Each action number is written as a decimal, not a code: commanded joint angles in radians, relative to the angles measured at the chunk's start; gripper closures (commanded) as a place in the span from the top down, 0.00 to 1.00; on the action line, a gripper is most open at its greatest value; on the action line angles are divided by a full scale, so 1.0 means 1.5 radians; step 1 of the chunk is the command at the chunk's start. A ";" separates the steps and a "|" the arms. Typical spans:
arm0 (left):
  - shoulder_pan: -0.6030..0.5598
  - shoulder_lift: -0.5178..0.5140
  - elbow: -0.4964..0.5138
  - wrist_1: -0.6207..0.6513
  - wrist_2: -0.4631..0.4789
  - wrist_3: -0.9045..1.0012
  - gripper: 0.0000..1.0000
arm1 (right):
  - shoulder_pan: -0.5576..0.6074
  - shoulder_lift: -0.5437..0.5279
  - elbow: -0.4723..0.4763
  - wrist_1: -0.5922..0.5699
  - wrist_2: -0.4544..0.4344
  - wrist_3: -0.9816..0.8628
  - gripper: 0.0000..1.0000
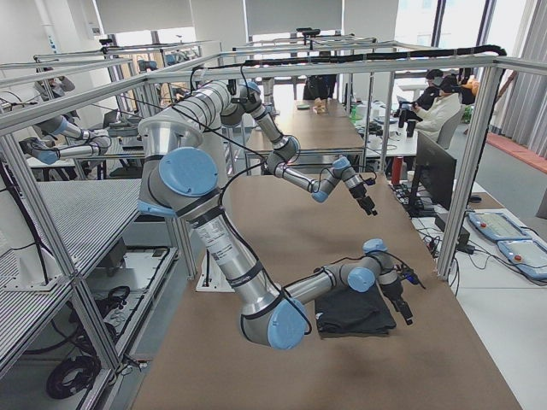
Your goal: Fold clothes
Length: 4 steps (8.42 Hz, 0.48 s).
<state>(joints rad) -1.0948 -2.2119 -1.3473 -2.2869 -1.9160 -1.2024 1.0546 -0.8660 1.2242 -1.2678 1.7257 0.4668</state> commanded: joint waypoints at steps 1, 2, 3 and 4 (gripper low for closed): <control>-0.111 0.007 0.005 0.146 -0.002 0.292 0.94 | 0.118 -0.050 0.006 -0.029 0.020 -0.211 0.94; -0.139 0.025 0.004 0.187 0.006 0.365 0.94 | 0.156 -0.089 0.018 -0.024 0.022 -0.255 0.94; -0.152 0.037 0.001 0.201 0.055 0.420 0.94 | 0.179 -0.104 0.022 -0.032 0.045 -0.280 0.94; -0.148 0.076 0.000 0.200 0.121 0.490 0.94 | 0.210 -0.132 0.023 -0.030 0.061 -0.294 0.94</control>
<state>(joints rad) -1.2914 -2.1715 -1.3430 -2.0247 -1.8720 -0.6698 1.2806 -0.9897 1.2486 -1.3092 1.7731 0.1025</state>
